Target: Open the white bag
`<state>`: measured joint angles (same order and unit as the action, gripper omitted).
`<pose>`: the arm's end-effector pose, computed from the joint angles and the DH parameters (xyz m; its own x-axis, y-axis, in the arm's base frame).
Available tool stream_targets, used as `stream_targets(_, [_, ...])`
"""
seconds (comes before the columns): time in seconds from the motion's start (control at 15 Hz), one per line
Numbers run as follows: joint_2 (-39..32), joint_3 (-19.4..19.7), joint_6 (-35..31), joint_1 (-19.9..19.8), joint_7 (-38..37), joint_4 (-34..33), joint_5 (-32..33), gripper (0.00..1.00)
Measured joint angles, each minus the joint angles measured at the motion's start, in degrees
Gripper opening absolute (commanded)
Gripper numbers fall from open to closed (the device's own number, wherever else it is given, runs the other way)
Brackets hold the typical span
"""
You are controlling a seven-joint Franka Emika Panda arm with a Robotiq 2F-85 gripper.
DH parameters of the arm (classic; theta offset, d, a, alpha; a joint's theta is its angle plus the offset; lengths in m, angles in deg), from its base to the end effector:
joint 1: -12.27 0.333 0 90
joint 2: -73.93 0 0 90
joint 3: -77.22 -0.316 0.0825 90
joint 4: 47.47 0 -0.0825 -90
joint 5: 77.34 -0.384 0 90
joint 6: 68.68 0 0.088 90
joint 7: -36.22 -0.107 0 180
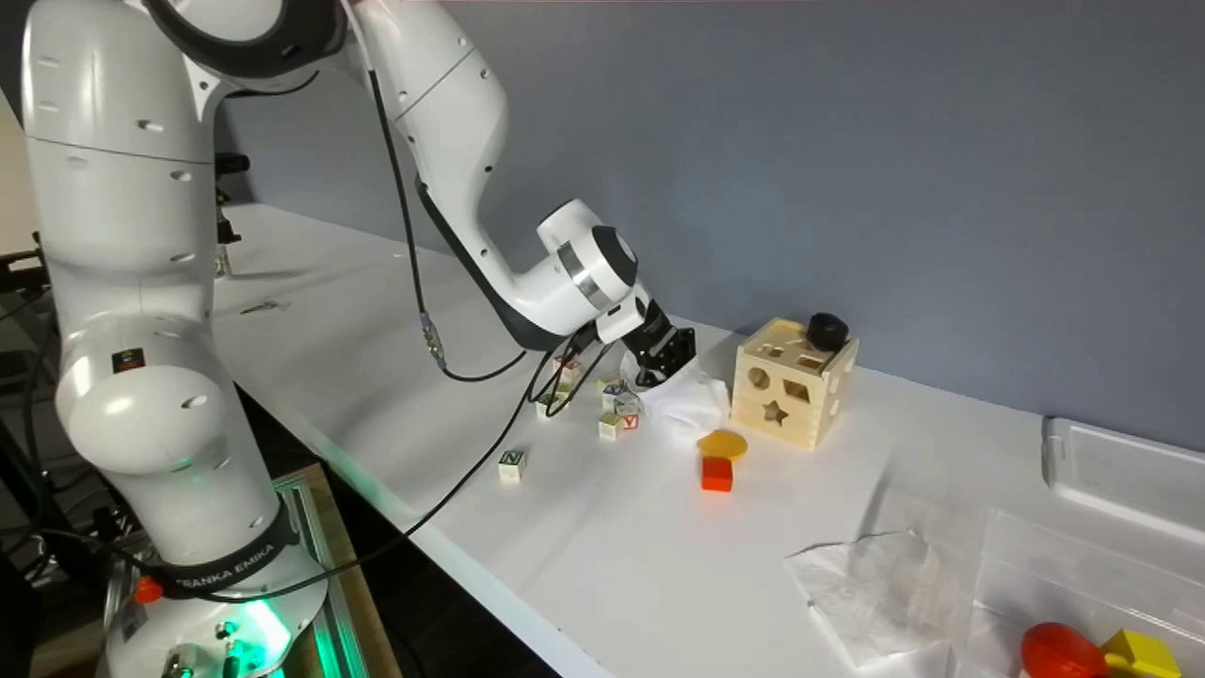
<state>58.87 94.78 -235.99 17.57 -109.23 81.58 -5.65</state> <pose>0.5426 -0.0569 0.2671 -0.0657 -0.9191 0.3885 -0.8857 -0.1256 -0.4469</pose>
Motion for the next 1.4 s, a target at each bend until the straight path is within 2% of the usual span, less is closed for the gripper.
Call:
stream_targets(0.07, [-0.5,-0.1,-0.5,0.0,0.0,0.0,-0.3,0.00])
stream_targets(0.13, [-0.9,-0.2,-1.0,0.0,0.0,0.0,-0.5,0.26])
stream_targets(0.2, [-1.2,-0.3,-1.3,-0.1,0.2,0.0,-0.6,0.27])
stream_targets(0.87, [-1.3,0.0,-1.8,-0.8,1.9,-0.1,-0.7,0.95])
stream_targets(1.0, [-1.1,0.3,-1.8,-0.8,2.1,-0.3,-0.7,1.00])
stream_targets(1.4, [-0.5,1.7,-1.9,-0.8,2.1,-1.1,0.2,1.00])
